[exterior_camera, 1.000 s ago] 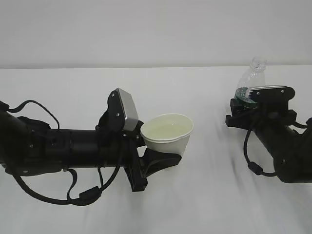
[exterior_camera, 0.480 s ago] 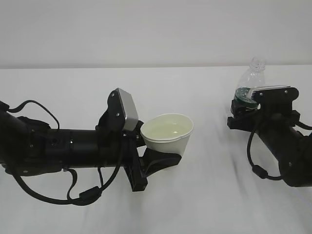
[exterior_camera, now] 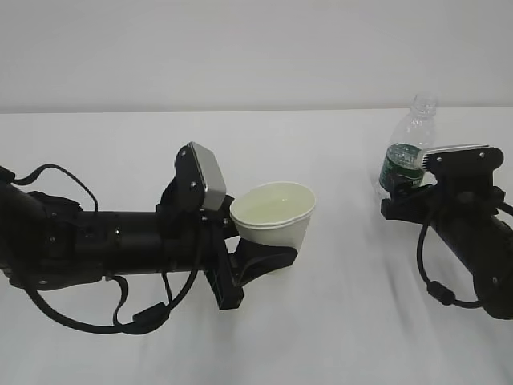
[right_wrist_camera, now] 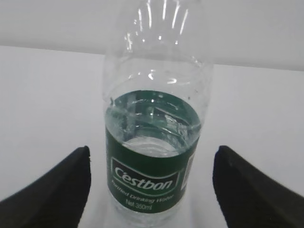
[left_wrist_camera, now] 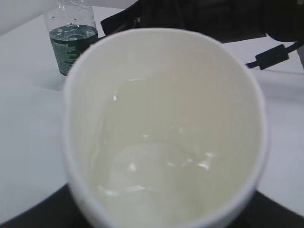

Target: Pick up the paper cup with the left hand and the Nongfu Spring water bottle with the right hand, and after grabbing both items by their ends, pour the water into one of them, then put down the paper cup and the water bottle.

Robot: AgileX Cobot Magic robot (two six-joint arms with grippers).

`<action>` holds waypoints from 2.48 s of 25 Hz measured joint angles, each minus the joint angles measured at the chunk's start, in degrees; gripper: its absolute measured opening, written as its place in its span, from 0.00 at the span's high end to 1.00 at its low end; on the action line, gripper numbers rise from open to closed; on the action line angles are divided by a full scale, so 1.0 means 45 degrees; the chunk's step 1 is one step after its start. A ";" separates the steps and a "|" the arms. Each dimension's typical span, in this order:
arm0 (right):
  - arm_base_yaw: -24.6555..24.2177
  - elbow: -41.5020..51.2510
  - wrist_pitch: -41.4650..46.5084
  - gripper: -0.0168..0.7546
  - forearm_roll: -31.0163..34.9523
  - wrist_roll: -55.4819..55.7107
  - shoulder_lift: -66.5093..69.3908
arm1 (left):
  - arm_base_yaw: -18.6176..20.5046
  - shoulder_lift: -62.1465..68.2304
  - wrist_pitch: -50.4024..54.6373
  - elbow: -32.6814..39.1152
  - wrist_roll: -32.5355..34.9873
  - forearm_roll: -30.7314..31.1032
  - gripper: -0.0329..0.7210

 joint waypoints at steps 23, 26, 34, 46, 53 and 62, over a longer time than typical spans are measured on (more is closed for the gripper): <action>0.0000 0.3135 -0.0038 0.20 -0.0531 0.0232 -0.3386 | 0.0000 0.0000 0.0023 0.0000 0.1298 -0.3107 0.44; 0.0000 0.3359 -0.0038 0.21 -0.0531 0.0263 -0.3502 | 0.0000 0.0000 0.0023 0.0000 0.1577 -0.3597 0.44; 0.0000 0.3790 -0.0038 0.21 -0.0531 0.0293 -0.3522 | 0.0725 0.0000 0.0023 0.0000 0.1707 -0.4175 0.44; 0.0000 0.3803 -0.0038 0.21 -0.0586 0.0402 -0.3522 | 0.2718 0.0023 0.0070 0.0000 0.1707 -0.5006 0.44; 0.0000 0.3803 -0.0038 0.21 -0.0586 0.0468 -0.3522 | 0.3737 0.0023 0.0076 0.0000 0.1788 -0.5055 0.44; 0.0000 0.3803 -0.0038 0.21 -0.0665 0.0505 -0.3522 | 0.4636 0.0023 0.0098 0.0000 0.2301 -0.5462 0.44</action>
